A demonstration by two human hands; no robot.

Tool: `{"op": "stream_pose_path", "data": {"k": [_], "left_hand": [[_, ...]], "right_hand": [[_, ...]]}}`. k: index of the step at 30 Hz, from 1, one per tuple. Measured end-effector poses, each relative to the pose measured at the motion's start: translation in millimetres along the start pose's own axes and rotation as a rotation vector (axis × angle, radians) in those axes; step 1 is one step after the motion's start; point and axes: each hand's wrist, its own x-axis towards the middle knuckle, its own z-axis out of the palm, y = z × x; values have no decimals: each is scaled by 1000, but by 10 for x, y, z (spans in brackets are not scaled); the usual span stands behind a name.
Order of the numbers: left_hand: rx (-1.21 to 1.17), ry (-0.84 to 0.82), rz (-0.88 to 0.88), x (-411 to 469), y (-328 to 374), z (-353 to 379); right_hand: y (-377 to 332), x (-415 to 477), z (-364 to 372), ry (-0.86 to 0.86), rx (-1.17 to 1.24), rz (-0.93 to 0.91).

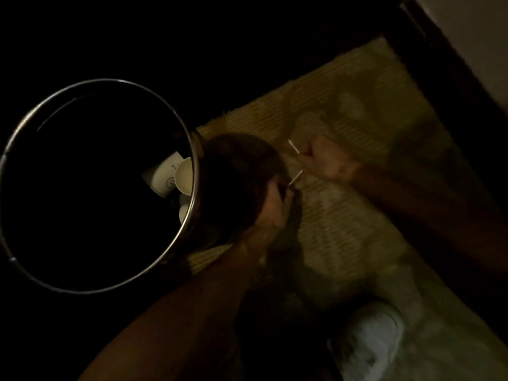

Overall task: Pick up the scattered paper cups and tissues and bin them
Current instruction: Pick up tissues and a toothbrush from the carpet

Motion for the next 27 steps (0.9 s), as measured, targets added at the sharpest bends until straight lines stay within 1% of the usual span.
{"op": "stream_pose_path", "data": {"k": [1, 3, 6, 9, 12, 15, 16, 18, 23, 27], "left_hand": [[-55, -44, -10, -67, 72, -68], [-32, -113, -8, -296, 378, -252], [-34, -276, -19, -700, 977, -578], [-183, -353, -91, -1197, 1665, -961], [-313, -418, -169, -1671, 2338, -1232], [-338, -508, -204, -2018, 2842, -1375], [-316, -537, -204, -2117, 2959, -1397], [-198, -621, -136, -2304, 3131, -1410], [175, -950, 116, -2711, 3321, -1310], [454, -1077, 277, -3122, 3302, -1106]], "right_hand": [[70, -229, -123, -43, 45, 61], [105, -742, -340, -114, 170, 143], [-58, -1485, -725, -100, 255, 256], [-389, -2239, -1162, -152, 551, 365], [-728, -2855, -1532, -76, 834, 417], [-996, -3335, -1807, 43, 1098, 450], [-1047, -3475, -1852, 99, 1165, 466], [-1144, -3778, -1901, 179, 1234, 499], [-1284, -4587, -1712, 289, 1406, 542], [-1432, -5184, -1413, 415, 1501, 668]]}}
